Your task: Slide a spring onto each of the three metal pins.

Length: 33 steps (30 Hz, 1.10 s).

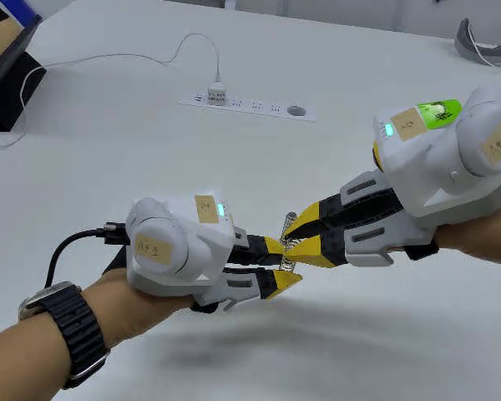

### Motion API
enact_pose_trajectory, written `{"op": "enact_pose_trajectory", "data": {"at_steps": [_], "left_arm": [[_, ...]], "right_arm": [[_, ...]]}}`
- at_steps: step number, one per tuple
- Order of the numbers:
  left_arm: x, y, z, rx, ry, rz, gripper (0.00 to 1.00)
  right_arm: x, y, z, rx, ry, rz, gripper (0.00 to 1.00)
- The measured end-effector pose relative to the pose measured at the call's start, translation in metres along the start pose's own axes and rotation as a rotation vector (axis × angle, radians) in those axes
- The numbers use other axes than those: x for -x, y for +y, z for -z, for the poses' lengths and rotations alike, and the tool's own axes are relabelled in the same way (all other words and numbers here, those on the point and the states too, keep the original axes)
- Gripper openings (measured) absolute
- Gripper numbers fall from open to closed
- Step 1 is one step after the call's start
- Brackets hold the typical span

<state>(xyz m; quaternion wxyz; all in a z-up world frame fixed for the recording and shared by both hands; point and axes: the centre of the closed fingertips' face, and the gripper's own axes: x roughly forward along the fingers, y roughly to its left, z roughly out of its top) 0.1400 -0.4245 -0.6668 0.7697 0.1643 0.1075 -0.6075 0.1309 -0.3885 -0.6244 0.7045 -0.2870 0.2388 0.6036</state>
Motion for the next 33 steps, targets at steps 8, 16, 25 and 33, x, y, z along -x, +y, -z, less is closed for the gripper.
{"op": "enact_pose_trajectory", "data": {"at_steps": [8, 16, 25, 33], "left_arm": [[0.006, 0.004, 0.004, 0.039, -0.006, -0.018, 0.22], [0.018, 0.014, 0.013, 0.081, -0.007, -0.064, 0.29], [0.027, 0.019, 0.016, 0.108, -0.012, -0.098, 0.35], [0.033, 0.021, 0.019, 0.135, -0.019, -0.122, 0.39]], "right_arm": [[0.012, -0.012, 0.009, -0.02, 0.015, 0.036, 0.11], [0.029, -0.03, 0.017, -0.042, 0.026, 0.091, 0.11], [0.045, -0.052, 0.024, -0.063, 0.036, 0.147, 0.11], [0.052, -0.072, 0.038, -0.091, 0.061, 0.2, 0.11]]}}
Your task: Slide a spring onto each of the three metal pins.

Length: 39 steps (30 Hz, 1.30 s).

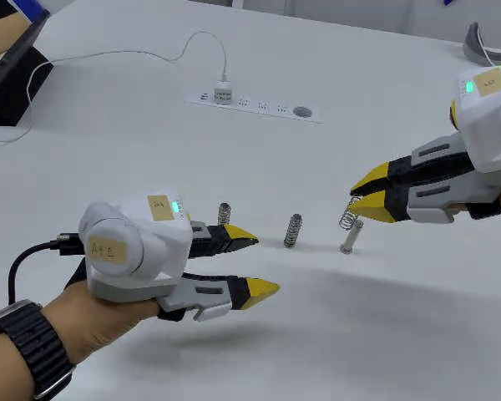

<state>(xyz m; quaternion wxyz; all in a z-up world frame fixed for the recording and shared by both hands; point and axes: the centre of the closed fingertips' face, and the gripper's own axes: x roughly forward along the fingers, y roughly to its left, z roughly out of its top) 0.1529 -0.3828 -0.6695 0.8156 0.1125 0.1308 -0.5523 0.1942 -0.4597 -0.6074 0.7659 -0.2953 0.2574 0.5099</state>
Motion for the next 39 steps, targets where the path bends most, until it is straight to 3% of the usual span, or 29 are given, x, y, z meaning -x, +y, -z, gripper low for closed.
{"op": "enact_pose_trajectory", "data": {"at_steps": [14, 39], "left_arm": [[0.011, 0.008, 0.007, 0.044, -0.003, -0.048, 0.48], [0.021, 0.013, 0.015, 0.083, 0.004, -0.083, 0.53]], "right_arm": [[-0.005, -0.026, 0.027, -0.065, 0.048, 0.06, 0.11], [-0.023, -0.029, 0.051, -0.122, 0.068, 0.054, 0.11]]}}
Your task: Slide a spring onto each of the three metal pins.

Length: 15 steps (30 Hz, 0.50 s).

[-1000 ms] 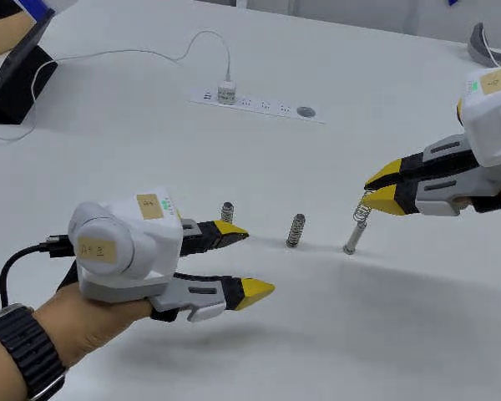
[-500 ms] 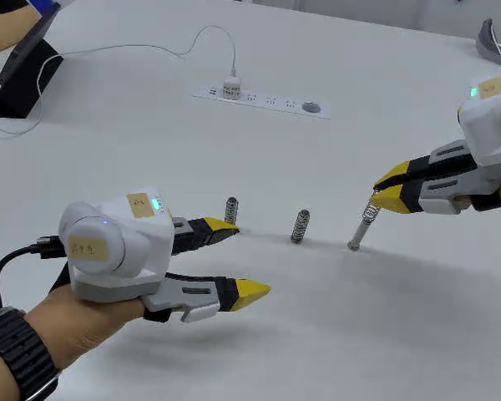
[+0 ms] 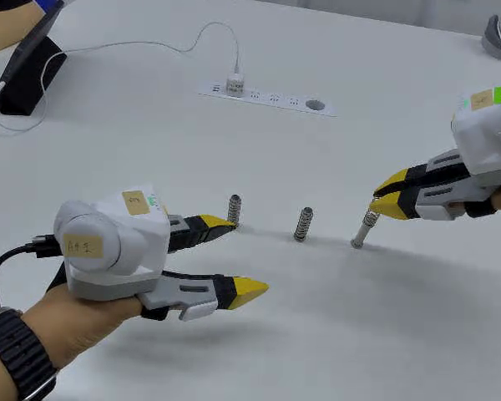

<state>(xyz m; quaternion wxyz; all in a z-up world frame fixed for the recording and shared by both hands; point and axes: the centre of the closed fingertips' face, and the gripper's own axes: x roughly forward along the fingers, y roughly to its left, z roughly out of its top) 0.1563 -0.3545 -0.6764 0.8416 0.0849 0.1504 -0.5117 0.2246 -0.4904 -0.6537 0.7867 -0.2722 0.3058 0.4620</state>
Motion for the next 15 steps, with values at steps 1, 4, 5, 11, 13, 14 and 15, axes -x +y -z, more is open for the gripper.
{"op": "enact_pose_trajectory", "data": {"at_steps": [1, 4, 5, 11, 13, 14, 15], "left_arm": [[0.001, 0.0, 0.0, 0.0, 0.002, -0.001, 0.53], [0.001, 0.001, 0.001, 0.001, 0.002, -0.004, 0.53], [0.002, 0.002, 0.001, 0.001, 0.003, -0.005, 0.53], [0.003, 0.002, 0.002, 0.006, 0.004, -0.01, 0.53], [0.003, 0.003, 0.003, 0.008, 0.005, -0.011, 0.54], [0.003, 0.003, 0.003, 0.008, 0.005, -0.012, 0.54], [0.004, 0.003, 0.003, 0.008, 0.005, -0.013, 0.54]], "right_arm": [[-0.001, 0.0, 0.001, -0.004, 0.0, -0.002, 0.11], [-0.004, 0.001, 0.003, -0.011, -0.001, -0.002, 0.12], [-0.005, 0.0, 0.004, -0.013, 0.0, -0.002, 0.12], [-0.012, 0.001, 0.012, -0.033, 0.007, -0.006, 0.12], [-0.015, 0.001, 0.015, -0.04, 0.01, -0.007, 0.12], [-0.016, 0.001, 0.016, -0.043, 0.011, -0.008, 0.12], [-0.017, 0.001, 0.017, -0.045, 0.011, -0.008, 0.12]]}}
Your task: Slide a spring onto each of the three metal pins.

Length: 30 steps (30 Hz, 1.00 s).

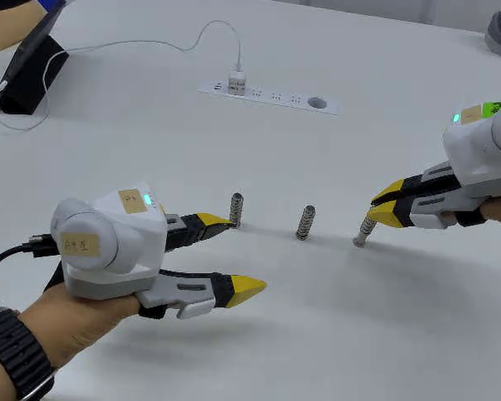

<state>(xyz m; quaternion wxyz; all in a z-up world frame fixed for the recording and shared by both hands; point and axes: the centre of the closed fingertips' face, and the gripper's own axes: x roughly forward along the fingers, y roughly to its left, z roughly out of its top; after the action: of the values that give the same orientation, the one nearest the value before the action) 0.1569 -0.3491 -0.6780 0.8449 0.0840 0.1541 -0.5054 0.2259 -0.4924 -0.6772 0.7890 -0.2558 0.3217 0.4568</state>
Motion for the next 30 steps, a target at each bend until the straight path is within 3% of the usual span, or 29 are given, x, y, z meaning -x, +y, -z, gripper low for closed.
{"op": "enact_pose_trajectory", "data": {"at_steps": [18, 30], "left_arm": [[0.004, 0.006, 0.002, 0.008, 0.005, -0.018, 0.54], [0.006, 0.011, 0.001, 0.009, 0.003, -0.031, 0.55]], "right_arm": [[-0.011, 0.002, 0.012, -0.027, 0.02, -0.005, 0.12], [-0.011, 0.002, 0.014, -0.043, 0.003, 0.006, 0.16]]}}
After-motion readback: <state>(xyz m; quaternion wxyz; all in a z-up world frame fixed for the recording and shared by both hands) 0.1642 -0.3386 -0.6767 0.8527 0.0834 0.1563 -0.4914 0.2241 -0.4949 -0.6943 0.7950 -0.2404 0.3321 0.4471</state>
